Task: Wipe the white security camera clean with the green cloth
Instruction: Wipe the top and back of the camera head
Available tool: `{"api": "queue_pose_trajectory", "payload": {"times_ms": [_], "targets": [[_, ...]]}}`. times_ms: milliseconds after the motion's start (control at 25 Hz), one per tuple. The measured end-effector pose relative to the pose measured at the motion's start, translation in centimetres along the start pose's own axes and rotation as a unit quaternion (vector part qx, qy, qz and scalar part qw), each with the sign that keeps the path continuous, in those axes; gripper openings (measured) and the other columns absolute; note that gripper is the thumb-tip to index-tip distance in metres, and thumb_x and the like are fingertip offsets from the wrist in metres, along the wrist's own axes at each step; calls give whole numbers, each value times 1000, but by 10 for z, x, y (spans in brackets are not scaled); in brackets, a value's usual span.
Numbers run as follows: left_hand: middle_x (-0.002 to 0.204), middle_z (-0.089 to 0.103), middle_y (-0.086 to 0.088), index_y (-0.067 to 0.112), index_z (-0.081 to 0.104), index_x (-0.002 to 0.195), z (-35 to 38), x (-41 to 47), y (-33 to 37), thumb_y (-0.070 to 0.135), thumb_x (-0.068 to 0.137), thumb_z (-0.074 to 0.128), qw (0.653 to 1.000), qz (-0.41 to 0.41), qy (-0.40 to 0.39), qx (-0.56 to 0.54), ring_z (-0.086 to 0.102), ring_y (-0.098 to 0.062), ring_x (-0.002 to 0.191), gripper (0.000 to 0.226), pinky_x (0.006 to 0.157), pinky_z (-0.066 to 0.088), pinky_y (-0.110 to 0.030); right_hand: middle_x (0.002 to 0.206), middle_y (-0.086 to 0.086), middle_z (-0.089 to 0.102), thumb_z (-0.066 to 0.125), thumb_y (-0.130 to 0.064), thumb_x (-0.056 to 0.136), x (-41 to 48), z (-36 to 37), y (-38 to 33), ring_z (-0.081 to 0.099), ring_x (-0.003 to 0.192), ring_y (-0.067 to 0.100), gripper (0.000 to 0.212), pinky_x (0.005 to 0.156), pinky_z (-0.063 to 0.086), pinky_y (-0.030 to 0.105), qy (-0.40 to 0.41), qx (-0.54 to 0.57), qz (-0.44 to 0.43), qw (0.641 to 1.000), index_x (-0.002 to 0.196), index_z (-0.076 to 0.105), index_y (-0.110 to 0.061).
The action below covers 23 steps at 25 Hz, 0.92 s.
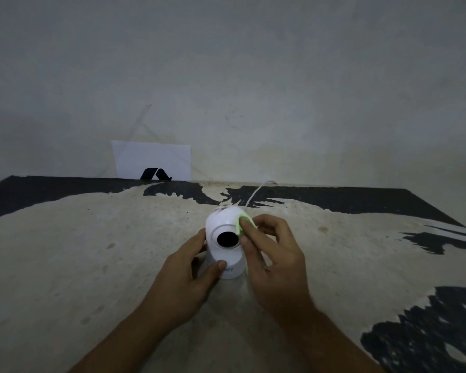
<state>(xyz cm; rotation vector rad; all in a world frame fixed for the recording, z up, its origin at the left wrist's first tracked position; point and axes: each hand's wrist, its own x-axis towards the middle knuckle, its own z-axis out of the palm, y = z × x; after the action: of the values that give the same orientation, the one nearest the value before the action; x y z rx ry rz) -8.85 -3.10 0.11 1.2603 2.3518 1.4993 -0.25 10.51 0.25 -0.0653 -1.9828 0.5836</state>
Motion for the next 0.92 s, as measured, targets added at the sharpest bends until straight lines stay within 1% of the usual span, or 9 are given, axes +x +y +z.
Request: {"api": "queue_pose_trajectory", "payload": {"times_ms": [80,200,320,440,520,640,720,840,920], "targets": [[104,34,46,54,25,116,1,-1,1,35,84,60,1000,0,-2,-2,31,42,89,51,65,31,12,113,17,58,53,-12,92,2,-5,2,56,101,19,32,79,52,20,-51,-68,-76,994,122,60,-2],[102,36,45,57,27,113,-1,-1,4,34,85,60,1000,3,-6,-20,33,41,89,49,65,32,11,114,19,57,41,-22,97,4,-9,1,54,101,21,36,81,48,18,-104,-155,-127,974,122,60,-3],[103,40,44,54,31,118,-2,-1,5,36,83,60,999,11,-5,-30,35,39,90,48,67,33,10,114,18,58,49,-20,93,4,-8,-2,52,101,20,35,82,45,17,-145,-194,-152,958,123,60,-5],[104,40,43,60,29,111,-3,-1,4,32,84,61,1000,16,-5,-26,34,39,93,50,68,32,11,109,18,58,48,-15,92,10,-22,4,52,93,18,34,74,41,12,-150,-172,-137,964,121,62,-5],[106,37,44,61,27,109,-3,-1,4,32,85,61,1000,13,-7,-17,32,39,94,51,69,30,12,106,17,58,50,-13,91,10,-29,8,51,89,17,33,70,39,13,-147,-153,-128,969,120,63,-4],[111,38,42,57,30,114,-1,0,1,33,84,61,1000,11,-6,-21,35,38,94,50,69,31,12,109,19,59,49,-14,92,4,-18,3,52,94,17,34,76,44,13,-151,-174,-141,963,121,61,-2],[118,44,36,52,32,122,0,0,-1,36,84,61,1000,11,-5,-23,38,34,96,50,71,33,10,110,18,61,46,-18,92,3,-12,-3,52,95,17,36,79,39,11,-158,-189,-156,957,121,61,-2],[111,38,43,55,27,117,-2,0,-1,33,84,61,1000,14,-4,-17,34,38,94,52,70,30,12,106,17,58,47,-14,92,11,-24,7,51,89,16,34,71,39,11,-160,-159,-141,964,120,63,-5],[110,35,44,55,25,117,-2,0,-1,33,85,61,1000,15,-3,-15,33,38,94,53,70,31,11,104,15,56,49,-14,93,12,-32,16,48,84,15,31,62,43,19,-166,-126,-131,969,119,65,-7]]}}
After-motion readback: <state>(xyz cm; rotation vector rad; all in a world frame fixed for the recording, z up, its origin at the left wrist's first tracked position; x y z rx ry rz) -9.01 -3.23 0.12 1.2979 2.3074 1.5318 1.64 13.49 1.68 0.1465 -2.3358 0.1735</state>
